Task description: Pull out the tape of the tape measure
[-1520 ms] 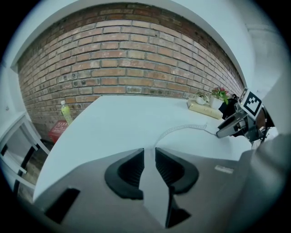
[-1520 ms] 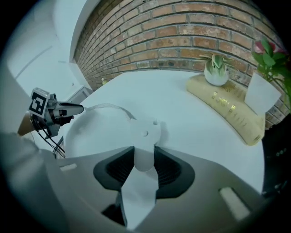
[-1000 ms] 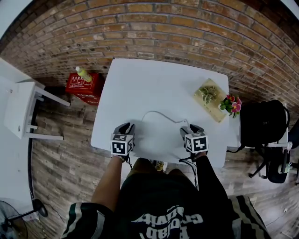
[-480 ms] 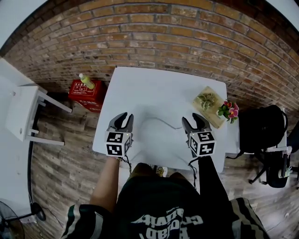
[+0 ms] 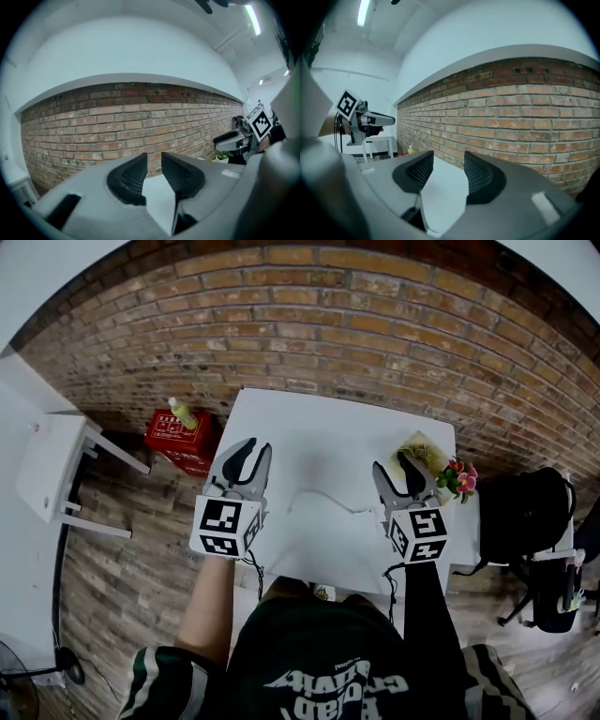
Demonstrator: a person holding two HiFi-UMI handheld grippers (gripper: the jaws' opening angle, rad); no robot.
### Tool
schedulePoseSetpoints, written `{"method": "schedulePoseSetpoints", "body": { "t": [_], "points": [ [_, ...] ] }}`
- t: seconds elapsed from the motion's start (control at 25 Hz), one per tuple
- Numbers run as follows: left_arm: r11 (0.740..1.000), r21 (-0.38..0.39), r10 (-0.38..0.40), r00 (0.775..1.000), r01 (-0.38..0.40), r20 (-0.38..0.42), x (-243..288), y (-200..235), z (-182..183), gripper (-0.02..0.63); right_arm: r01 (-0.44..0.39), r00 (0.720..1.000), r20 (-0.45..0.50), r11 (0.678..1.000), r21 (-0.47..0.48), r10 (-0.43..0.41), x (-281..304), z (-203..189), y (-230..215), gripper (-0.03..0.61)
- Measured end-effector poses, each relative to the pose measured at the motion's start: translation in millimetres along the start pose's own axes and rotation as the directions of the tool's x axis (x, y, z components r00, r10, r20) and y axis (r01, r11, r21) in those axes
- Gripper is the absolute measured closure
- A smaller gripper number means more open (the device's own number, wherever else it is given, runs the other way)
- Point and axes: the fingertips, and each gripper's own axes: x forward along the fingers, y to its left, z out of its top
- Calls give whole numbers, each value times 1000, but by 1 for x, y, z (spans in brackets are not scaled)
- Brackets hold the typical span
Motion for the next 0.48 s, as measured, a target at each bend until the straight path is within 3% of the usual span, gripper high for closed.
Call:
{"method": "schedulePoseSetpoints", "body": {
  "t": [0.24,0.36,0.48],
  "points": [
    [999,8,-40,995,39,93,-16,-13,59,491,-4,993,120,1000,-24,6,-11,53,5,341],
    [999,25,-50,993,47,109,-19,-19,68,483,-14,992,126,1000,-28,17,-12,56,9,342],
    [999,23,-47,992,44,119,-22,-18,68,486,-33,992,120,999,-38,37,-14,55,16,385]
  ]
}}
